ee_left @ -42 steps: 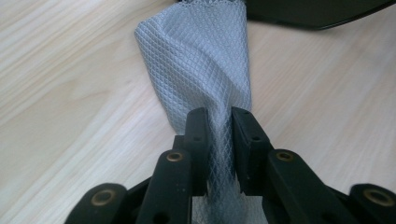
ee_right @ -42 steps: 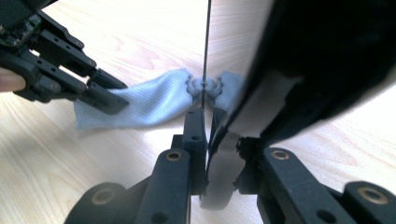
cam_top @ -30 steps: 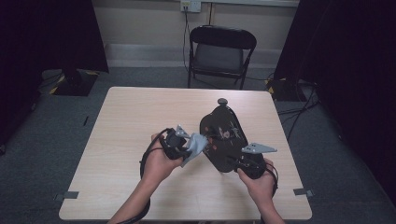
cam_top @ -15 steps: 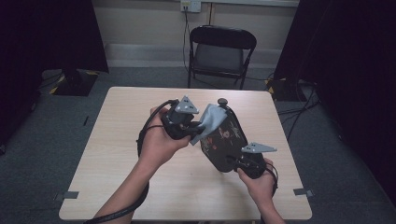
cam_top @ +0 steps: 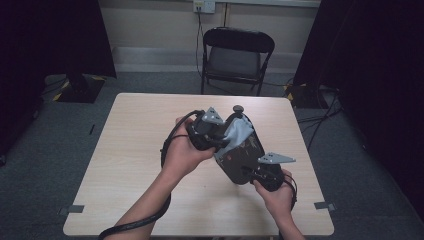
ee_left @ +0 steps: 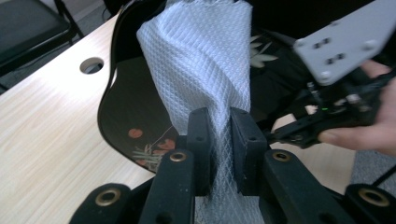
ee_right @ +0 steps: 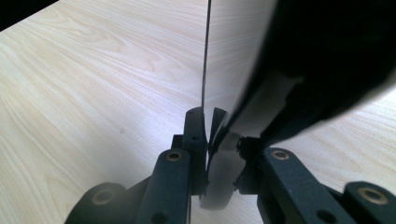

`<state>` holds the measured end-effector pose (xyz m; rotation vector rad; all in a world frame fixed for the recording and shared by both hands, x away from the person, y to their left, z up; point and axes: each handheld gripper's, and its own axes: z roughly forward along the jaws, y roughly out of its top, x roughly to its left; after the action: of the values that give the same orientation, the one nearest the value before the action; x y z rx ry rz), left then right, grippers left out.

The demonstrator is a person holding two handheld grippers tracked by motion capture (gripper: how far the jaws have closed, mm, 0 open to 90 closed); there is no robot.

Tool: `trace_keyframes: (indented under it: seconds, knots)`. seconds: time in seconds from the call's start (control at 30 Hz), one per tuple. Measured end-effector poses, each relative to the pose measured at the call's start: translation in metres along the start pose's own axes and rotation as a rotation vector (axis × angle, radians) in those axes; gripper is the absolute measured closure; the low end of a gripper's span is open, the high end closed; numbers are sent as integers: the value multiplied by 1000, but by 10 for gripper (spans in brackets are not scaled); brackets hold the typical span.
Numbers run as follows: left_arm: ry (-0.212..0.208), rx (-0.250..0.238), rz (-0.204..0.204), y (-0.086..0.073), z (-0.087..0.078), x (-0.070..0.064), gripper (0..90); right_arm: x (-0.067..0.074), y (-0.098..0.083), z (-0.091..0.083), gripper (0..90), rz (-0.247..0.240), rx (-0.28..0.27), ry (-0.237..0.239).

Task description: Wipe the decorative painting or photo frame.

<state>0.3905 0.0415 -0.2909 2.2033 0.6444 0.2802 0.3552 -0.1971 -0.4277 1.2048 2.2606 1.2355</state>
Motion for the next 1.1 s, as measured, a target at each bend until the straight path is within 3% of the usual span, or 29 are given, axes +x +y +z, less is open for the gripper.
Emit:
trace_keyframes:
  seconds: [0.2,0.57,0.87,1.1]
  knots:
    - [28,19,-39,-12,11,9,793,0,0,0,783,-3,-1,1]
    - [45,40,-57,-24,26,12,794,0,0,1,783,-4,0,1]
    - [10,92,-77,-47,49,6,796,0,0,1,783,-6,-1,1]
    - [-7,136,-98,-76,71,2,796,0,1,1,783,-5,0,0]
